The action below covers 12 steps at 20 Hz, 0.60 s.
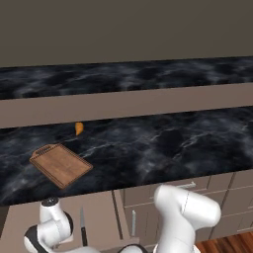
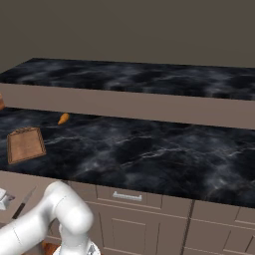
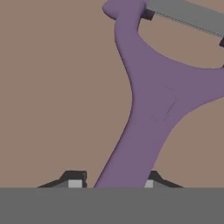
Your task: Open the drawer on the left and place the cutting tools on the cutting board.
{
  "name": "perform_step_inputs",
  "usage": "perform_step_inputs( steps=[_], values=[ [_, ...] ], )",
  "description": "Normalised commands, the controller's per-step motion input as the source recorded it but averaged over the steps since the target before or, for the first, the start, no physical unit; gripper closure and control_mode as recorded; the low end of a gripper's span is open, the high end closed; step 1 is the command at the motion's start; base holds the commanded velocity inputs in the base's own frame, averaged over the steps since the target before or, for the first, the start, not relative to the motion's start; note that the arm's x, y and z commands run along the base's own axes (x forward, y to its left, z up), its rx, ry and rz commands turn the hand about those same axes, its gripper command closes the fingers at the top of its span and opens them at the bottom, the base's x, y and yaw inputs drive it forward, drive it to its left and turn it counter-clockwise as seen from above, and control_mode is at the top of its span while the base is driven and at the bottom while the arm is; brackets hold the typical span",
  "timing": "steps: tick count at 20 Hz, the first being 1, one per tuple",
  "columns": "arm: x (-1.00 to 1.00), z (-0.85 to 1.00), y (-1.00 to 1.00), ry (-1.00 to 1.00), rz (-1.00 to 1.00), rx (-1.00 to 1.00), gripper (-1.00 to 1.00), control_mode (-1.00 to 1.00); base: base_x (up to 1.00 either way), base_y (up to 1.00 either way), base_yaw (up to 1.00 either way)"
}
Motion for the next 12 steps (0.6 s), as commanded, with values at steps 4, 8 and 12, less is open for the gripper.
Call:
perform_step_inputs(
  steps=[4, 8, 12],
  values=[
    [-0.92, -0.02, 0.0, -0.01, -0.03, 0.0, 1.0, -1.0, 0.0, 0.0, 0.0],
    [-0.48, 0.31, 0.0, -0.03, -0.04, 0.0, 1.0, -1.0, 0.0, 0.0, 0.0],
    [0.04, 0.95, 0.0, -0.05, -0.06, 0.0, 1.0, -1.0, 0.0, 0.0, 0.0]
  ],
)
